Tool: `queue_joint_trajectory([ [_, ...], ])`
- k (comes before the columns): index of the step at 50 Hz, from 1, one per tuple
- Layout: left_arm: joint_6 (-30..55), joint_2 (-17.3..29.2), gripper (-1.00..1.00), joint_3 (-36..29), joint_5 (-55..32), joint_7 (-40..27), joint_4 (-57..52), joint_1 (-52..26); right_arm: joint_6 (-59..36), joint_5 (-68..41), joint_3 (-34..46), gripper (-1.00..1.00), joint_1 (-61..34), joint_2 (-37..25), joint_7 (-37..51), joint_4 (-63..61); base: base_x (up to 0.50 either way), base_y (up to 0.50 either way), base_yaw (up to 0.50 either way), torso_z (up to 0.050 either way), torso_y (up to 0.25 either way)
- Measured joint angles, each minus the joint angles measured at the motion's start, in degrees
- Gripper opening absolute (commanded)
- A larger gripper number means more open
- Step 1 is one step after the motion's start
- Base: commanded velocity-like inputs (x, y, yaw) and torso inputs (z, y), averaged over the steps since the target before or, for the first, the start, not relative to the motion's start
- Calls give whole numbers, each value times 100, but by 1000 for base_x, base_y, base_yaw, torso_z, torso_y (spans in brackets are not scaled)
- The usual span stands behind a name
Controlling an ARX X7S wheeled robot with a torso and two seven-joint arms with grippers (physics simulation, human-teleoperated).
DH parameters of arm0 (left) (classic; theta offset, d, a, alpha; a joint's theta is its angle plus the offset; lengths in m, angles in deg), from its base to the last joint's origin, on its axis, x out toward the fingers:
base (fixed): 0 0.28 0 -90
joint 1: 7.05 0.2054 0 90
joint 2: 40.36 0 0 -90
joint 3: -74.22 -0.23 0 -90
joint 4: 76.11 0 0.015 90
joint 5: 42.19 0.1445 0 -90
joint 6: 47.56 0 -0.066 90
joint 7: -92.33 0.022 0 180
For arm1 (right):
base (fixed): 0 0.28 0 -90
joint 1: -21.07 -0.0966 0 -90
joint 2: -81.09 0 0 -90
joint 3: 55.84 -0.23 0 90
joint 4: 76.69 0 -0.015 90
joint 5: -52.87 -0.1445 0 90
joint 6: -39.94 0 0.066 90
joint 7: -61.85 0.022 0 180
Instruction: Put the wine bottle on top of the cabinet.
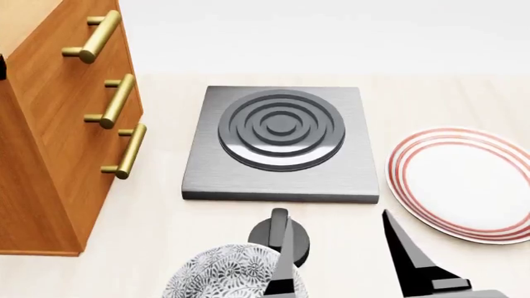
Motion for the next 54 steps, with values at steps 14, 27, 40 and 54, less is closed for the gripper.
queue_joint_trajectory([
  [14,-126,723,100,-224,-271,-858,-2471,1084,-17,21,91,100,-34,-10,14,-14,0,0,0,0,0],
  [27,-365,1178,100,-600,341,-1956,-4615,2478,-25,68,210,100,-57,-10,32,-25,0,0,0,0,0],
  [40,22,779,100,-1387,969,-2312,-5625,2882,-61,56,290,100,-104,-25,56,-86,0,0,0,0,0],
  [54,343,422,100,-2013,1338,-2244,-5793,2922,-59,9,321,100,-113,-48,91,-170,0,0,0,0,0],
])
